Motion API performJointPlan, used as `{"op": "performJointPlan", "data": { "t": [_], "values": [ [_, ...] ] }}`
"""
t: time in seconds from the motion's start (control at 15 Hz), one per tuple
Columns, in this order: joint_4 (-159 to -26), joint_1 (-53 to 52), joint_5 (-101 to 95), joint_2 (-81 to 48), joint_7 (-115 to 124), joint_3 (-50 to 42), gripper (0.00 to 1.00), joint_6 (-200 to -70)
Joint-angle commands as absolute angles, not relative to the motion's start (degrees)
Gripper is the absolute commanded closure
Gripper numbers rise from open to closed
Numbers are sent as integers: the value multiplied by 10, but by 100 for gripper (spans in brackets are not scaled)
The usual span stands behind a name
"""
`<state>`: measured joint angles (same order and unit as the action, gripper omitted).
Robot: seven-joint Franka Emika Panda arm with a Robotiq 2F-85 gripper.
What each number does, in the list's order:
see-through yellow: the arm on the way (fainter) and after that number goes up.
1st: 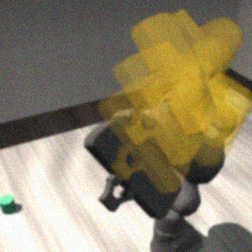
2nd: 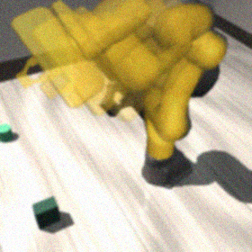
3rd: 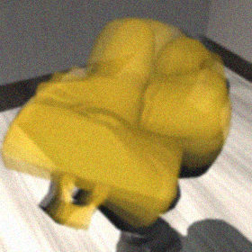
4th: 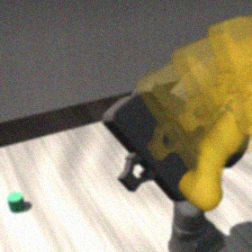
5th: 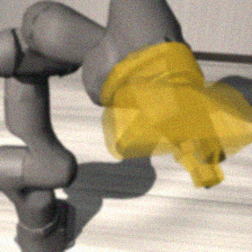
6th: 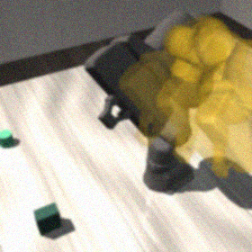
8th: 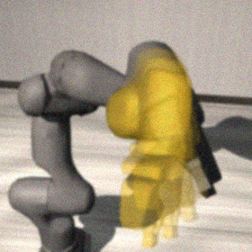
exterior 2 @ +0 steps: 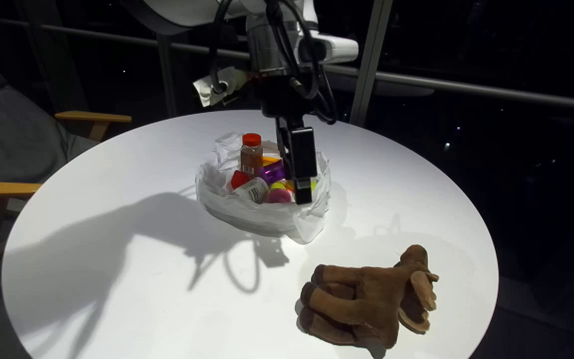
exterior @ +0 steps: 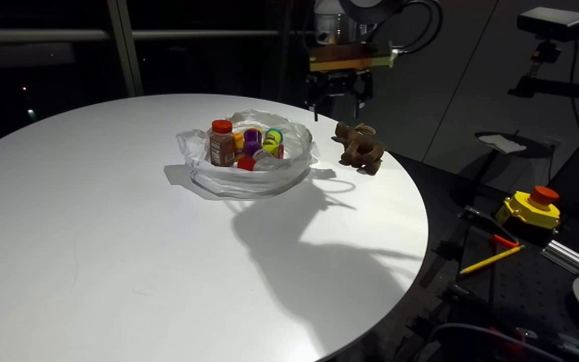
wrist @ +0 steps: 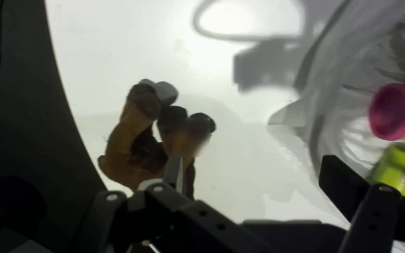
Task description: Put all the objects in the plastic bag
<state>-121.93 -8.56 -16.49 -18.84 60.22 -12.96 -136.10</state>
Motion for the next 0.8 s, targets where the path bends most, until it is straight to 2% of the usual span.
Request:
{"op": "performJointPlan", "data": {
  "t": [0.0, 0.33, 0.73],
  "values": [
    [-1326, -61, -267, -114, 580, -145, 0, -1374],
    [-1355, -16, -385, -142, 627, -162, 0, -1407],
    [-1339, 9, -384, -193, 691, -174, 0, -1501]
  ]
}}
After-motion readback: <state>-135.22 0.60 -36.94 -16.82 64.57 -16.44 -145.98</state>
